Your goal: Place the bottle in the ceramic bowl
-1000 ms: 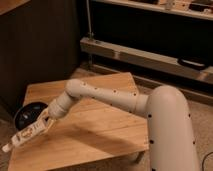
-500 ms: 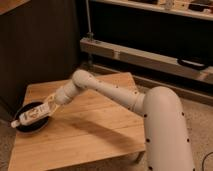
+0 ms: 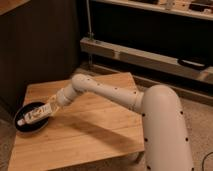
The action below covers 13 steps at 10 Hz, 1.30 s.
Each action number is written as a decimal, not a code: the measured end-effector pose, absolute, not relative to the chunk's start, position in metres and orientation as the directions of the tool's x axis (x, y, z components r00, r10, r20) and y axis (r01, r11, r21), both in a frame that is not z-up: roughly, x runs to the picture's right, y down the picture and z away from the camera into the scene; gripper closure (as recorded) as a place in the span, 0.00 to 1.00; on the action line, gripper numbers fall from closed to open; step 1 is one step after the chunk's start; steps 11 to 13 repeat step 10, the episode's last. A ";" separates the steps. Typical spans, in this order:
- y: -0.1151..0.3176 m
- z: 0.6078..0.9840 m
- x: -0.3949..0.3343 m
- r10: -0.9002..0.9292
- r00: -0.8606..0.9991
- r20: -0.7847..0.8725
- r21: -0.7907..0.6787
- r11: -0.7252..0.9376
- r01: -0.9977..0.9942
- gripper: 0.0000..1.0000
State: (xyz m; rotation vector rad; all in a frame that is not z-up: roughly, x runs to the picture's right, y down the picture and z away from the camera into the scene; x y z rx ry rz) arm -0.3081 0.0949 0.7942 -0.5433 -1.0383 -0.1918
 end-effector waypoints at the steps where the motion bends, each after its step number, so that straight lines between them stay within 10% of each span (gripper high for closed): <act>1: 0.096 0.794 -0.307 0.092 0.516 0.852 -0.335 0.852 0.402 0.44; 13: 0.096 0.794 -0.306 0.092 0.517 0.851 -0.335 0.853 0.400 0.39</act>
